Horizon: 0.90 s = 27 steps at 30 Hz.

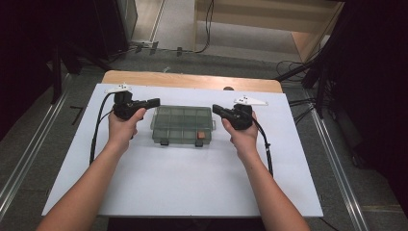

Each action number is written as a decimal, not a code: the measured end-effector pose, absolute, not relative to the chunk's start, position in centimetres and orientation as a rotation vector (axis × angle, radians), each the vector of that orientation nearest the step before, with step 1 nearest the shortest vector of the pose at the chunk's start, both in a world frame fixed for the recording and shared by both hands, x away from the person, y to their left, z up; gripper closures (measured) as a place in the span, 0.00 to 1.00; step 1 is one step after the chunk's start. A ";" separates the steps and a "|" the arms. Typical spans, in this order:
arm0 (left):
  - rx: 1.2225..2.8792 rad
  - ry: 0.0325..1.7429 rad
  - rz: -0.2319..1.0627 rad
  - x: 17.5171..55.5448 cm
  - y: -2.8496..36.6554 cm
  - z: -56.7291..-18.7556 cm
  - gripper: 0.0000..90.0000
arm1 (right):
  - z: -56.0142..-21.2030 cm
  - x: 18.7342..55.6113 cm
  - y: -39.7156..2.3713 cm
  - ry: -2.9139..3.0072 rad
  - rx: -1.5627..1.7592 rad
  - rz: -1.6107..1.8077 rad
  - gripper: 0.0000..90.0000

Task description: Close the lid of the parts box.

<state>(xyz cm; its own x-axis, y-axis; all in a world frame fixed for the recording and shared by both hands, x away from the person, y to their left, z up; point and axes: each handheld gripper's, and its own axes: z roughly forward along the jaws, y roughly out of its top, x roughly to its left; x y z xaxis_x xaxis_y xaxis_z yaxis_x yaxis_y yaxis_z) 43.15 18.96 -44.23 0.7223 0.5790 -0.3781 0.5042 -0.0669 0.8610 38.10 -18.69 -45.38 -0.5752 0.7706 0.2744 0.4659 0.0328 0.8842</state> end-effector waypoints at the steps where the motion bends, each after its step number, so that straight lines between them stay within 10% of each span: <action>1: 1.714 0.870 0.088 42.8 18.9 -44.2 1.00 | -45.4 37.8 -18.6 2.041 1.252 1.547 0.98; 27: 1.748 0.900 0.200 37.1 18.8 -47.1 1.00 | -48.2 33.2 -17.0 2.079 1.188 1.484 0.98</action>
<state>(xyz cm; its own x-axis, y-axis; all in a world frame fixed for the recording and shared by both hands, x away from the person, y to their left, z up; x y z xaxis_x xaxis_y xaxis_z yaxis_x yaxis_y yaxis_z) 37.08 18.78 -47.13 0.6967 0.6546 -0.2935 0.4683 -0.1050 0.8773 33.16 -16.96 -48.17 -0.6014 0.7742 0.1973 0.4380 0.1130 0.8919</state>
